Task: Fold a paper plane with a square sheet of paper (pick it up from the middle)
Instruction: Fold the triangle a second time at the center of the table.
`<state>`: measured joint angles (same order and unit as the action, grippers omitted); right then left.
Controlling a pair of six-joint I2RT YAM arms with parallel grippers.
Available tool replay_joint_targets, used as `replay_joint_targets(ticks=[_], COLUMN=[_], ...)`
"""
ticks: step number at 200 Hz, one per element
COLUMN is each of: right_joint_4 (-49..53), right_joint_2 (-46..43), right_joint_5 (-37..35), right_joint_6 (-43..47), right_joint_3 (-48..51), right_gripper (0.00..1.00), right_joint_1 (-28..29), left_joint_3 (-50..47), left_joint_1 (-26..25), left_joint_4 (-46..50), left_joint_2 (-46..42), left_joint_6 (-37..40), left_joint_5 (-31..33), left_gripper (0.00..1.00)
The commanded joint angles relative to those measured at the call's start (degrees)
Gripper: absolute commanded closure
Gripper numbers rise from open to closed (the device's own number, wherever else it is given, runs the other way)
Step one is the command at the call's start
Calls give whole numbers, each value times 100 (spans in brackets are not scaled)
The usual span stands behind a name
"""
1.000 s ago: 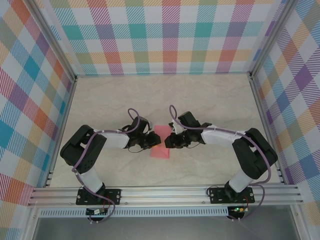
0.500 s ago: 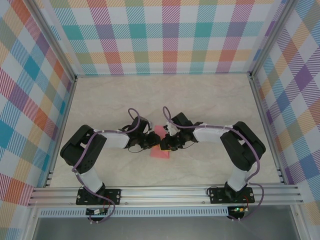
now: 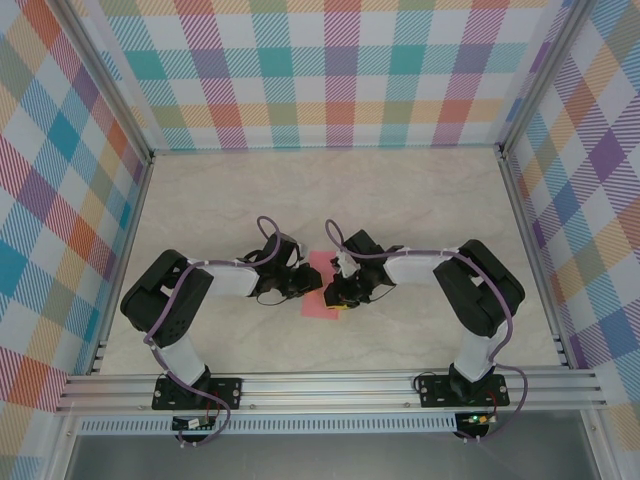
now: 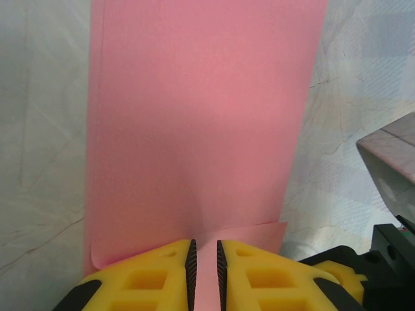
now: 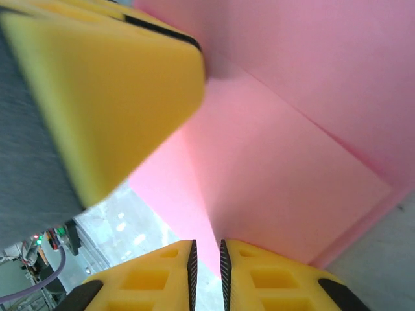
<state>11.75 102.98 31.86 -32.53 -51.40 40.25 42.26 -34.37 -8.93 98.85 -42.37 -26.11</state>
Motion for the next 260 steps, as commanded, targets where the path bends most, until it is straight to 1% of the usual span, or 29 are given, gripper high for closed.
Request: replay_joint_targets(ticks=[1, 36, 59, 103, 132, 175, 201, 222, 248, 260], right_joint_4=[268, 564, 744, 839, 877, 751, 830, 850, 1119, 1158], right_joint_2=[13, 29, -129, -656, -761, -493, -310, -150, -101, -145], right_joint_5=[-130, -416, -605, -580, -612, -582, -934, -899, -1258, -1298], right_joint_6=[89, 216, 221, 184, 131, 22, -30, 12, 19, 9], right_joint_3=[134, 95, 102, -46, -212, -361, -365, -332, -251, -148], right_gripper=[80, 81, 81, 80, 80, 79, 79, 79, 79, 79], right_joint_1=[44, 44, 44, 140, 234, 456, 475, 475, 471, 466], left_joint_3=[1, -8, -18, -17, -30, 11, 14, 26, 28, 19], left_joint_1=[-87, -87, -85, -87, -83, -83, -87, -87, -87, -81], left_joint_4=[418, 417, 427, 423, 423, 435, 436, 436, 436, 436], left_joint_2=[125, 148, 143, 128, 107, 120, 118, 138, 146, 143], left_joint_6=[124, 137, 129, 136, 124, 128, 125, 131, 138, 137], left_joint_5=[17, 28, 36, 36, 42, 37, 36, 36, 36, 52], left_gripper=[81, 81, 81, 81, 81, 81, 81, 81, 81, 81])
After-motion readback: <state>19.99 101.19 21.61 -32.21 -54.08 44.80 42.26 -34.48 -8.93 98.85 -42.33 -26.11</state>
